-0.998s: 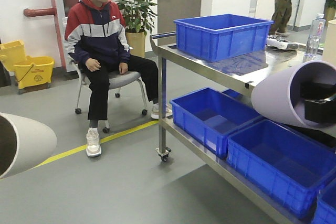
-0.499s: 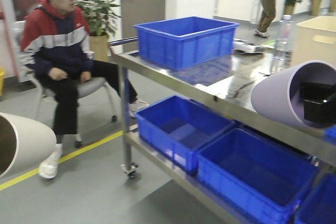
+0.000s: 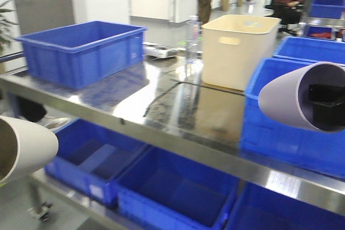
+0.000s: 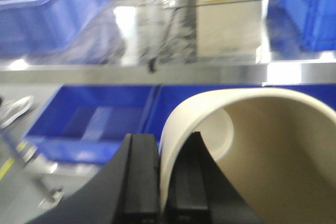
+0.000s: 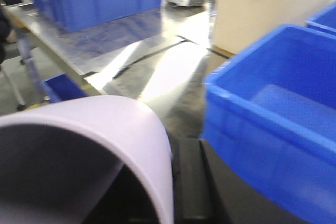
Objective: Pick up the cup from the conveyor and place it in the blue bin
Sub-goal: 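Hold both cups while the base approaches the nearer blue bin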
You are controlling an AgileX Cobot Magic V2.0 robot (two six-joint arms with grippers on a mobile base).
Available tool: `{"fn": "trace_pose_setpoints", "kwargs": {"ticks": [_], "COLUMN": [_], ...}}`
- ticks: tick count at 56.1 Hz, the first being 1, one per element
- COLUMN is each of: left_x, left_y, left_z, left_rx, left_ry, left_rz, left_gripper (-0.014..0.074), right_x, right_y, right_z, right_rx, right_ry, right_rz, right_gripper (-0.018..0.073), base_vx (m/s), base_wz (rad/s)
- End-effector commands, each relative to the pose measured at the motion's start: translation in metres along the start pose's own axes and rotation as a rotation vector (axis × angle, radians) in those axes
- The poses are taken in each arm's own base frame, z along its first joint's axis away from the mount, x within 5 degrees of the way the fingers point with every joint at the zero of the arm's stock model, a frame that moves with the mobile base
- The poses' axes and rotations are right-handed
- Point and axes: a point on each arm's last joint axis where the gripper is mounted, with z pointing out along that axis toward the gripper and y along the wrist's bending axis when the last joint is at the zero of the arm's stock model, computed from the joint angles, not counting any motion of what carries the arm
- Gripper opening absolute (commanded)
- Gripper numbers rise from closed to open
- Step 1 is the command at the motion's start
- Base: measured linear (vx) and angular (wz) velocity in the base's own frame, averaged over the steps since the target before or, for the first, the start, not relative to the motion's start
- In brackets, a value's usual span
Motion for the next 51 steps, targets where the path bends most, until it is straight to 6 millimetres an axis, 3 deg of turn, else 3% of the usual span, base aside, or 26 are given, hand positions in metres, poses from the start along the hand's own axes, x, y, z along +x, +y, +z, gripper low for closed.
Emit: {"fn": "trace_pose_setpoints", "kwargs": {"ticks": [1,51], "left_x": [-0.0168,-0.0167], "left_y": [0.0006,0.0007], "left_z": [-0.0079,-0.0076], "left_rx": [-0.011,-0.010], "left_ry": [-0.124,-0.123], "left_rz": [-0.018,-0.018], "left_gripper": [-0.0007,-0.0007], "right_x": [-0.0188,-0.0189], "right_y": [-0.0001,-0.0002], "right_z": [-0.0114,-0.0114], "right_rx": [0.015,0.015], "right_ry": [-0.135,-0.136], "right_rz": [-0.010,-0.010], "right_gripper": [-0.0009,-0.0009], "base_vx": [0.29,0.27], "base_wz": [-0.56,-0.39]}}
